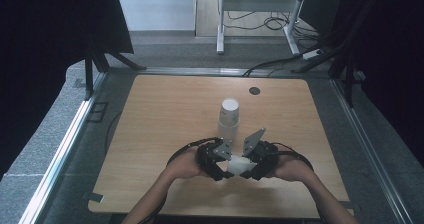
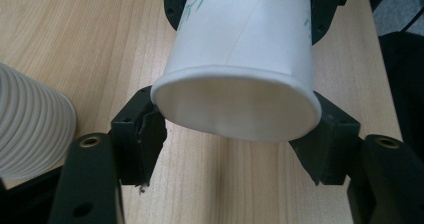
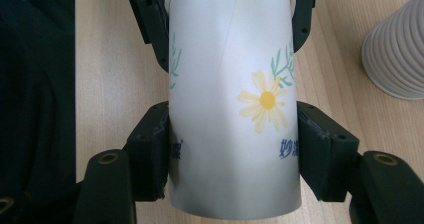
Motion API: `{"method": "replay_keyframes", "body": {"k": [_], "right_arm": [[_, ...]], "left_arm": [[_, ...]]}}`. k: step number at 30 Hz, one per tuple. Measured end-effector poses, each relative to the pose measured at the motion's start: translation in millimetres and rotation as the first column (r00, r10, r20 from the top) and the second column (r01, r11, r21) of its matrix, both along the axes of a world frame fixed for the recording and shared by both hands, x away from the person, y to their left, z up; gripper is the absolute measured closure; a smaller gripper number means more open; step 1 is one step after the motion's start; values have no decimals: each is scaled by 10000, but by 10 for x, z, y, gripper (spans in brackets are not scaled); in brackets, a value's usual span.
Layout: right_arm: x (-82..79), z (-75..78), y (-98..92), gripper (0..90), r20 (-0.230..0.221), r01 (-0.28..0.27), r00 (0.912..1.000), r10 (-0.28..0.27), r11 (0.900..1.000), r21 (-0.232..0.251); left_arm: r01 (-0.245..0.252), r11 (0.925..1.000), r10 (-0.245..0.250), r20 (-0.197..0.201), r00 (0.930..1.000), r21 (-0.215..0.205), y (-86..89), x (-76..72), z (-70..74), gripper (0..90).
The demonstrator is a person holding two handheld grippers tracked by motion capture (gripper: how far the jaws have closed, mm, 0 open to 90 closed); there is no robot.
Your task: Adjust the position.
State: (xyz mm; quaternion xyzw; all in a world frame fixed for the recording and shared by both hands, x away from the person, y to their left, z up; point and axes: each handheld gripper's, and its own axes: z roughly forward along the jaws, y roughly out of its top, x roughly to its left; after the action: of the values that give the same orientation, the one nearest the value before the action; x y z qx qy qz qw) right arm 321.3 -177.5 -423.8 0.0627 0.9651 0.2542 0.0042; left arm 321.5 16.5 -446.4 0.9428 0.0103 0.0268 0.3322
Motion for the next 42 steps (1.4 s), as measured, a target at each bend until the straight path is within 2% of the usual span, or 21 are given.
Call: {"method": "replay_keyframes", "body": {"k": [3,7,13,17,21,24,28,33,37,42], "right_arm": [[-10,3,-29,373,-113,93,9999,-90,9995,306],[-20,24,-78,372,-121,172,9998,-163,9966,806],[-27,18,-188,372,-178,425,9990,-400,9839,1738],[-37,1,-263,371,-103,520,9986,-510,9694,2399],[-58,-18,-311,371,-33,618,9980,-637,9543,2923],[-70,-47,-336,371,-36,655,9977,-680,9432,3257],[-89,-90,-359,370,-28,674,9974,-713,9280,3665],[-101,-131,-388,371,21,775,9963,-863,9055,4172],[-109,-154,-403,371,22,845,9954,-957,8895,4490],[-113,-174,-417,371,-8,917,9946,-1038,8753,4747]], "left_arm": [[-48,9999,46,-148,9999,-154,24,14,9,289],[-147,9978,122,-386,9992,-648,71,26,11,239],[-281,9900,193,-650,9977,-1381,149,35,26,221],[-438,9813,278,-872,9958,-1874,192,49,51,217],[-507,9693,248,-1096,9937,-2404,220,57,63,217],[-457,9653,164,-1150,9932,-2572,235,63,73,210],[-508,9560,135,-1297,9915,-2890,247,60,72,198],[-621,9397,104,-1535,9881,-3363,271,59,68,193],[-688,9328,132,-1575,9874,-3537,286,62,75,195],[-718,9260,148,-1544,9879,-3707,292,64,79,197]]}}
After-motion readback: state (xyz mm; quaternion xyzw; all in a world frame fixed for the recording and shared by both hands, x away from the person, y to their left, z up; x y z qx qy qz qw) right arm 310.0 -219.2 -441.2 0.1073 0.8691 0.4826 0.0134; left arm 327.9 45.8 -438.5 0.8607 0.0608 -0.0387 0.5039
